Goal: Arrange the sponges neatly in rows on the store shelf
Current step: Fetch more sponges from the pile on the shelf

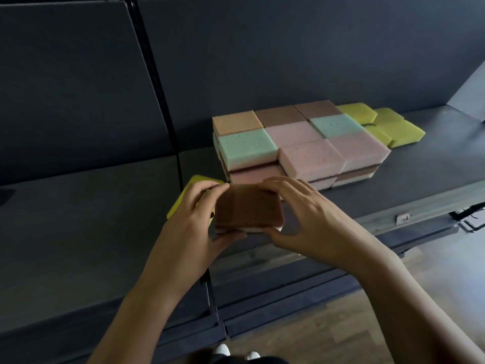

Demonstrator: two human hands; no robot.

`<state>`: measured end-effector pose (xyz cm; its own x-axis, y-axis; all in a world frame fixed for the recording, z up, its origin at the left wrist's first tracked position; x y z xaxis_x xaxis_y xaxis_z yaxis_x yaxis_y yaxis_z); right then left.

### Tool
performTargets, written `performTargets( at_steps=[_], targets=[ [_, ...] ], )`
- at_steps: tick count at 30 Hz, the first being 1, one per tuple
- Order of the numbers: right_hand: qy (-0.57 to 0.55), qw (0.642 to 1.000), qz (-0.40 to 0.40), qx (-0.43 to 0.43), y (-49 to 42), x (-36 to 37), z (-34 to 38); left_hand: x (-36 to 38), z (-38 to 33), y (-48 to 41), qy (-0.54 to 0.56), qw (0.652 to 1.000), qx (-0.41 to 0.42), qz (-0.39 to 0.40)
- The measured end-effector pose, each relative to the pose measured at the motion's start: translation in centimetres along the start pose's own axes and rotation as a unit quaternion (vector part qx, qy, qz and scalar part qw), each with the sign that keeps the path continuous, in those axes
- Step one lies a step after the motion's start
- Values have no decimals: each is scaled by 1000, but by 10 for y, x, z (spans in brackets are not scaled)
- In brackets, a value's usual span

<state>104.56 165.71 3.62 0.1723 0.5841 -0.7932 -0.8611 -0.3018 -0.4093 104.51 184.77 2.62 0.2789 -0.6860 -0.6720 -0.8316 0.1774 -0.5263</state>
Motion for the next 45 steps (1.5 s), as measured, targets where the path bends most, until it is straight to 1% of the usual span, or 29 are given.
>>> performTargets(
  at_steps=[3, 7, 12, 18, 22, 26, 29, 33, 36, 45],
  targets=[
    [-7, 1000, 0, 11, -3, -1, 0, -4, -4, -6, -20, 999, 28, 0],
    [-3, 1000, -12, 2, -6, -3, 5, -3, -16, -15, -59, 994, 91, 17],
    [-7, 999, -19, 30, -12, -5, 4, -1, -17, -27, -29, 992, 112, 42],
    [-2, 999, -46, 27, -12, -7, -3, 6, -16, -40, -29, 990, 136, 40],
    [44, 998, -51, 21, -13, -16, -18, 10, -16, -45, -38, 992, 118, 35],
    [118, 990, -80, 4, -18, -32, -45, 20, -16, -57, -71, 992, 104, 19],
    [151, 987, -63, -1, -25, -36, -65, 27, -21, -60, -85, 993, 81, 7],
    [162, 986, -36, -11, -35, -37, -85, 37, -26, -63, -90, 994, 60, -9],
    [145, 989, -25, -21, -40, -36, -93, 44, -26, -65, -104, 994, 42, -15],
    [134, 988, -47, -54, -42, -34, -97, 54, -24, -64, -116, 993, 10, -13]
  ],
)
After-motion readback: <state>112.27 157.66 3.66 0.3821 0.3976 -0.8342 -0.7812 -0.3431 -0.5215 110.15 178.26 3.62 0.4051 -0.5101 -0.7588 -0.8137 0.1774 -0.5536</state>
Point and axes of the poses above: each hand's wrist, its own y-axis away from the middle knuckle, its own x-axis out of the palm, z = x × y, the point moved 5 cm from there along -y, towards the middle knuckle, and after that the axes turned 13 degrees about -z, right-handed, at the moved point
